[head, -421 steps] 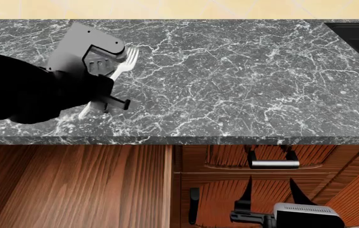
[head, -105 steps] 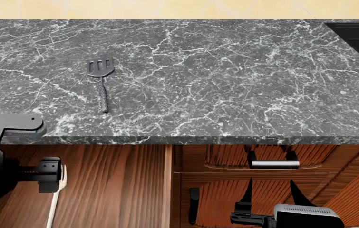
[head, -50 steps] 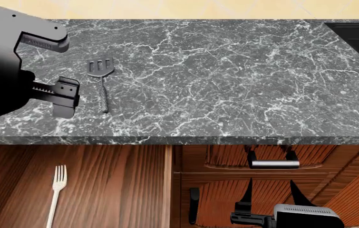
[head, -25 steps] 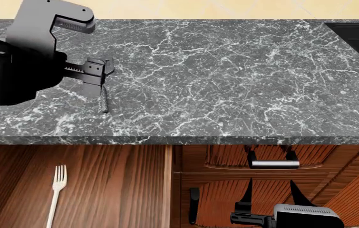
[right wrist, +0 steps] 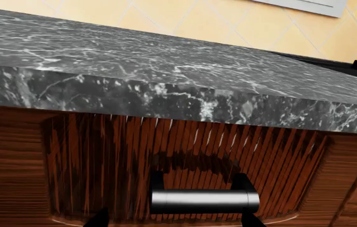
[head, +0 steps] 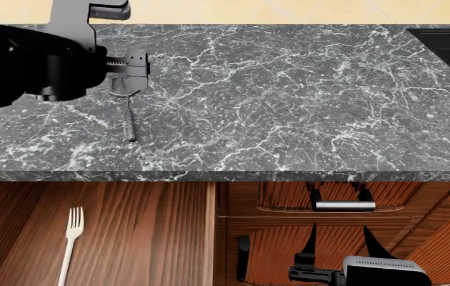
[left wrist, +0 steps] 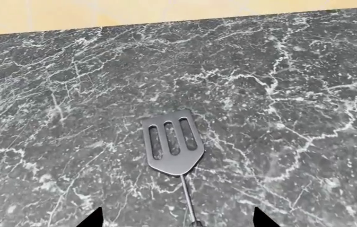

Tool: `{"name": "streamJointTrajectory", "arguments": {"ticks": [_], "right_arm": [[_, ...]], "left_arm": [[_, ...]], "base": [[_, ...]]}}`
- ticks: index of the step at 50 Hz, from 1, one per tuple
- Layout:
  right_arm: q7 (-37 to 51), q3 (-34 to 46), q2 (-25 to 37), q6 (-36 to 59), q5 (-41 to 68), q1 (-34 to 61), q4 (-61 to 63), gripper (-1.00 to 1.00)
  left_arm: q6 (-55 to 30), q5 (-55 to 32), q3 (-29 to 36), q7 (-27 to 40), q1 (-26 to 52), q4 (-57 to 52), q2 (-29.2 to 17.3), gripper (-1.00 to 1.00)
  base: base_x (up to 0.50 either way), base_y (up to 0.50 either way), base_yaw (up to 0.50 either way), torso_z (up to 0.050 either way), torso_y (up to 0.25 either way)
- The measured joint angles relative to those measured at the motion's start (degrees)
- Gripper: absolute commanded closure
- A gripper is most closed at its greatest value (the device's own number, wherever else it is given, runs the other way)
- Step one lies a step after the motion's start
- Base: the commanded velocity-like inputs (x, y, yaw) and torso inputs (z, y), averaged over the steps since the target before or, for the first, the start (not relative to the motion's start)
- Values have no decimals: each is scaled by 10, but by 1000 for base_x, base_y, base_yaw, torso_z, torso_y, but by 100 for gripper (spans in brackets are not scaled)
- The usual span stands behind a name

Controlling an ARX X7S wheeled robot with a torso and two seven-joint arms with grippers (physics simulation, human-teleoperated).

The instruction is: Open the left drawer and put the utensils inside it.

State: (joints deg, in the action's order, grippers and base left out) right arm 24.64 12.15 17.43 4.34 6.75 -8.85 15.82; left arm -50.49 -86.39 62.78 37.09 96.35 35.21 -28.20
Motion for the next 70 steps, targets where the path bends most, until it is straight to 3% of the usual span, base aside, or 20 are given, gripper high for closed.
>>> {"name": "streamJointTrajectory", "arguments": {"ticks": [18,48,52,57,63,70], "right_arm": [[3,3,3,-1,2,1,0,-100],[6,5,6,-5,7,2,-5,-100],[-49,-40,-41,-3,-32,-2,-4,-100],[-92,-74,-78,-1,-62,-6,-4,-100],[-118,-96,-101,0,-80,-9,-4,-100],[-132,-107,-113,1,-90,-11,-4,-100]], "left_arm": [[98,9,-34,-6,-40,82,47,-100],[137,11,-47,-3,-53,131,70,-100],[40,284,-264,-89,-75,118,133,-100],[-37,499,-443,-157,-90,107,185,-100],[-101,650,-561,-201,-88,118,220,-100],[-157,742,-626,-224,-71,150,245,-100]], "base": [[0,0,0,0,0],[0,0,0,0,0],[0,0,0,0,0],[0,0,0,0,0],[0,0,0,0,0],[0,0,0,0,0]]}}
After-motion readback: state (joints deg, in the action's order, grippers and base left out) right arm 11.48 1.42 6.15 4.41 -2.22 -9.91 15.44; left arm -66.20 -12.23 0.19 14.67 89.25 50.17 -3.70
